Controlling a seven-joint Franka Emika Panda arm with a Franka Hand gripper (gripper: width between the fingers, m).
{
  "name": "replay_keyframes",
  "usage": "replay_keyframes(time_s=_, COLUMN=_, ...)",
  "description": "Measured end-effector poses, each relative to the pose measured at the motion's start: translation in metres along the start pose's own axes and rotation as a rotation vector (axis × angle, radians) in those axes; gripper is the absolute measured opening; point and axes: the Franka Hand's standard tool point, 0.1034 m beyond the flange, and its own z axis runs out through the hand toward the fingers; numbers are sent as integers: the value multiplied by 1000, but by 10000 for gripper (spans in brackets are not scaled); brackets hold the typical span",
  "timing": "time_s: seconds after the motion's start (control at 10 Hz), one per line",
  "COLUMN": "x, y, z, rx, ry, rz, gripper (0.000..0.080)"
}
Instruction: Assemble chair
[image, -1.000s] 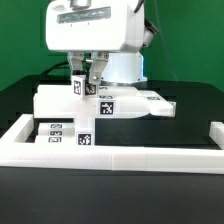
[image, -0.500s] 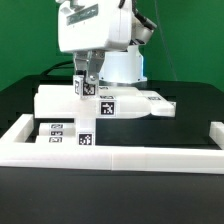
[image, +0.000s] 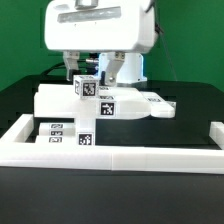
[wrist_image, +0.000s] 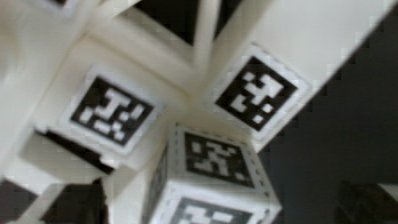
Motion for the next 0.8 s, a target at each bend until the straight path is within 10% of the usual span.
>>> replay_keyframes(time_s=0.8, x=4, y=5, z=0, rx=-11, ry=24, rz=-609, gripper=649)
